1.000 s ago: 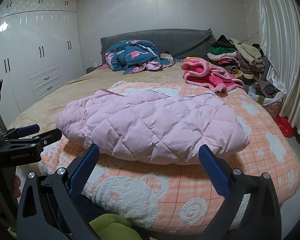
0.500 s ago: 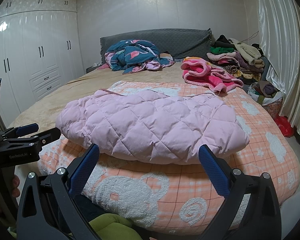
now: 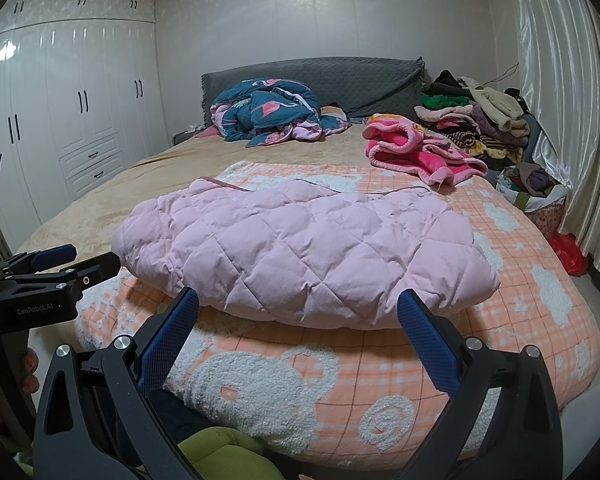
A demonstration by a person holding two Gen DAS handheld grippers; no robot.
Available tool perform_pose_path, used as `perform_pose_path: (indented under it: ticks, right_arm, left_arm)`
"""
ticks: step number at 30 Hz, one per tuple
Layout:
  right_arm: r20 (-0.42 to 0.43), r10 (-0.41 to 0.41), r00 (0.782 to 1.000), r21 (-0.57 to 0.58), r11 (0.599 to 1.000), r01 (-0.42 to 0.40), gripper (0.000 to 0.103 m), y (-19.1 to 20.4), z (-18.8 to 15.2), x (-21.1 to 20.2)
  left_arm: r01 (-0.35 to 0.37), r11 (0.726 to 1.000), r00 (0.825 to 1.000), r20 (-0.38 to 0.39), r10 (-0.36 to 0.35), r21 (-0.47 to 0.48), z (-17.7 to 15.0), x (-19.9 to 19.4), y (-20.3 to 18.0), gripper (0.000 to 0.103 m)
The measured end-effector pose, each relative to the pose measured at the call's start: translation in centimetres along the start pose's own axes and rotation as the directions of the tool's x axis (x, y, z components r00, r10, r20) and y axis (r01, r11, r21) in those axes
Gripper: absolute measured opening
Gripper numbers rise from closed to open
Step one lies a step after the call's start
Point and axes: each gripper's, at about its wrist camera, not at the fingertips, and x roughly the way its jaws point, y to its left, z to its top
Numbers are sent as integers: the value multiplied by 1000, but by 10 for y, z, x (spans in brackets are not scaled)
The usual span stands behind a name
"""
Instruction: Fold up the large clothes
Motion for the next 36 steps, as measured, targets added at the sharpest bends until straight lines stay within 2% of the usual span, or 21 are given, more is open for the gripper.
perform_pose_path:
  ticks: [14,22,29,34,36]
  right_arm:
    - [-9,0,1000,-5,1000,0,99,2,1,1]
    - [-7,-5,1000,-14,1000,5,99,2,1,1]
    - [-6,-15,1000,-7,1000,15,99,0,0,3]
    - [-4,-54,999,45,998,54,99,-21,-3,3]
    - [-12,-99,995,117,988,100,99,-51,-6,5]
  left_arm:
    - [-25,1000,1000,6,25,-5,6,-2,7,94]
    - [9,1000,1000,-6,-9,-21,0,-1,11,94]
    - [-6,1000,1000,-25,5,-13,-3,0,10,94]
    - [-22,1000,999,-26,22,-15,-4,0,13,94]
    - [-49,998,998,-50,47,-42,-3,9,24,94]
